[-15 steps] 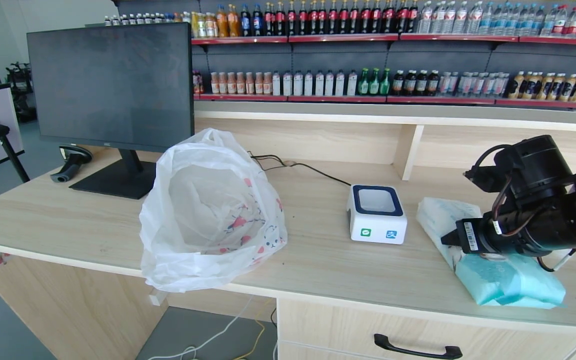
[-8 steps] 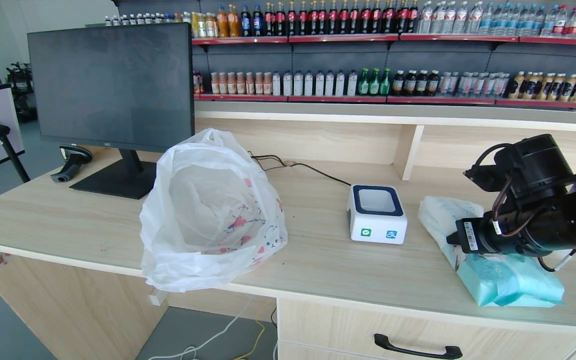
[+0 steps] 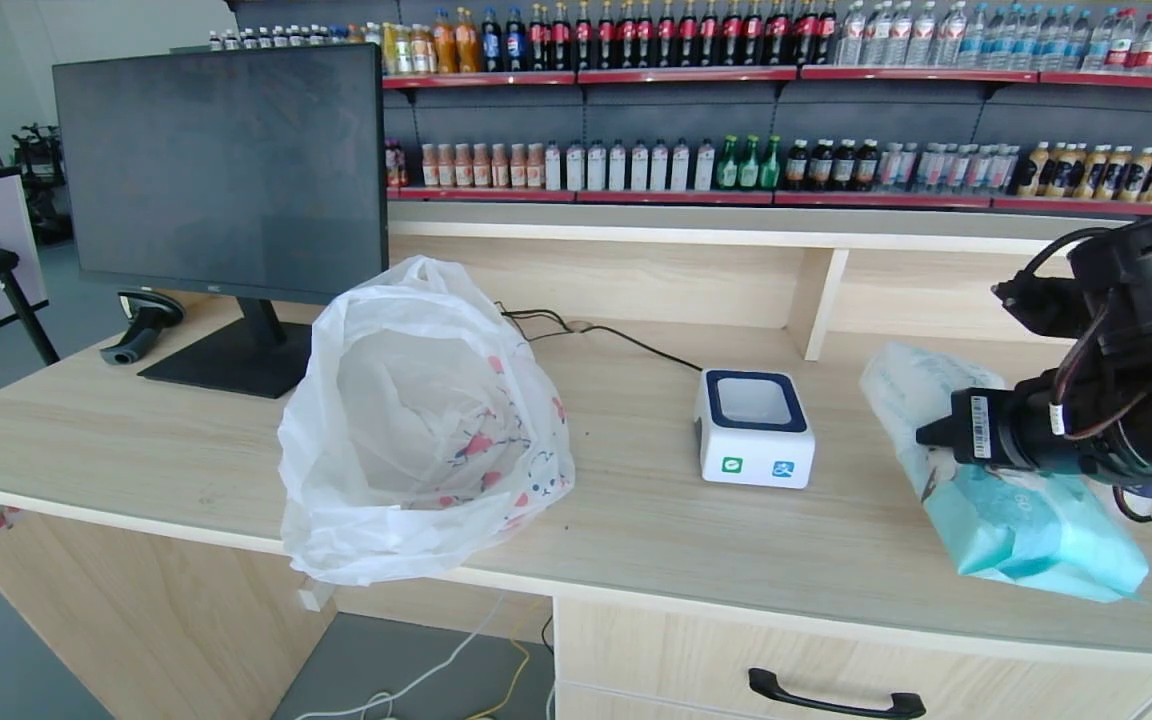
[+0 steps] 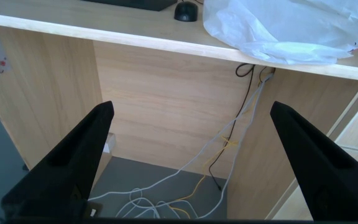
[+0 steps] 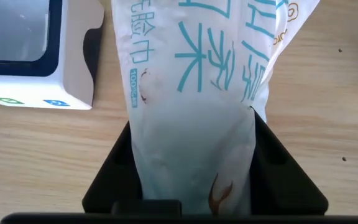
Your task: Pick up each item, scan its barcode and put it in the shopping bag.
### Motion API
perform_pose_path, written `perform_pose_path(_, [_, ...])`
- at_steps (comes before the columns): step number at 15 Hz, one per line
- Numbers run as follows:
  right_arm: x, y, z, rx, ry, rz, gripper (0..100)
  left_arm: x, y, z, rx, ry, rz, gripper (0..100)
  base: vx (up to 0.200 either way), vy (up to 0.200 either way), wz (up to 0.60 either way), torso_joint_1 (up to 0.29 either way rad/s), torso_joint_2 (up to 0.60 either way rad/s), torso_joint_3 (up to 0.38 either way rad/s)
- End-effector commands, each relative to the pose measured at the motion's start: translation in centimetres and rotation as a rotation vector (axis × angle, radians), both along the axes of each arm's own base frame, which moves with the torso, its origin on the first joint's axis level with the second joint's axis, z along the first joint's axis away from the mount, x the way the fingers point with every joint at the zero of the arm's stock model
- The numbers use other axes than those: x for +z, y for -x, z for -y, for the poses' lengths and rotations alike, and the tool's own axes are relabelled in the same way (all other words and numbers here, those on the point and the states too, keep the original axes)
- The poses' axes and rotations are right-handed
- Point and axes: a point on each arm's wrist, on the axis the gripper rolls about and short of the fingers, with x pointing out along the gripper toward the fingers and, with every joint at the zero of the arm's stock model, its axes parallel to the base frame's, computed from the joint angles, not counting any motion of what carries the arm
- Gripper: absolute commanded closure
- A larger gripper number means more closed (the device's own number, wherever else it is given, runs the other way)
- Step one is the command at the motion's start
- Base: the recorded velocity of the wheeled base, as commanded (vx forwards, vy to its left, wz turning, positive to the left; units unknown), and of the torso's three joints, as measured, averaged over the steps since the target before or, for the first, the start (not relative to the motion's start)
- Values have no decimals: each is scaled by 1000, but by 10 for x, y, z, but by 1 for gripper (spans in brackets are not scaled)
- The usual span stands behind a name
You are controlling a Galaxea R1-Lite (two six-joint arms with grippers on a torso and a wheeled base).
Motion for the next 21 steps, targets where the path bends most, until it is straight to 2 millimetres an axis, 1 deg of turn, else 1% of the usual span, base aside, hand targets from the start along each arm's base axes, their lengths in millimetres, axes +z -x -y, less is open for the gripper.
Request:
perform_pose_path(1, [26, 38, 9, 21, -40, 108, 100, 0, 0, 0, 1, 0, 1, 0, 0, 0, 0, 0, 0, 0])
perform_pose_path(3, [31, 59, 14, 23, -48, 133, 100, 0, 0, 0, 1, 0, -2, 0, 0, 0, 0, 0, 0, 0])
perform_pose_path(5, [37, 72, 18, 31, -54, 168, 100, 0, 0, 0, 1, 0, -2, 0, 0, 0, 0, 0, 0, 0])
perform_pose_path(8, [37, 76, 18, 65, -89, 165, 100, 0, 0, 0, 1, 0, 0, 0, 0, 0, 0, 0, 0, 0])
perform_pose_path(10, [31, 85, 17, 174, -160, 135, 100, 0, 0, 0, 1, 0, 0, 0, 0, 0, 0, 0, 0, 0])
perform_pose_path(11, [33, 93, 16, 280, -239, 134, 100, 0, 0, 0, 1, 0, 0, 0, 0, 0, 0, 0, 0, 0])
perform_pose_path(13, [33, 101, 16, 361, -297, 127, 100, 0, 0, 0, 1, 0, -2, 0, 0, 0, 0, 0, 0, 0])
perform_pose_path(15, [29, 110, 12, 520, -405, 90, 100, 0, 0, 0, 1, 0, -2, 0, 0, 0, 0, 0, 0, 0])
perform_pose_path(16, [28, 111, 10, 573, -438, 72, 100, 0, 0, 0, 1, 0, -2, 0, 0, 0, 0, 0, 0, 0])
perform_pose_path(17, [27, 110, 8, 626, -518, 33, 100, 0, 0, 0, 1, 0, -2, 0, 0, 0, 0, 0, 0, 0])
perform_pose_path(18, [27, 108, 6, 640, -586, -2, 100, 0, 0, 0, 1, 0, -2, 0, 0, 0, 0, 0, 0, 0])
perform_pose_path(21, [36, 111, 4, 773, -805, -93, 100, 0, 0, 0, 1, 0, -2, 0, 0, 0, 0, 0, 0, 0])
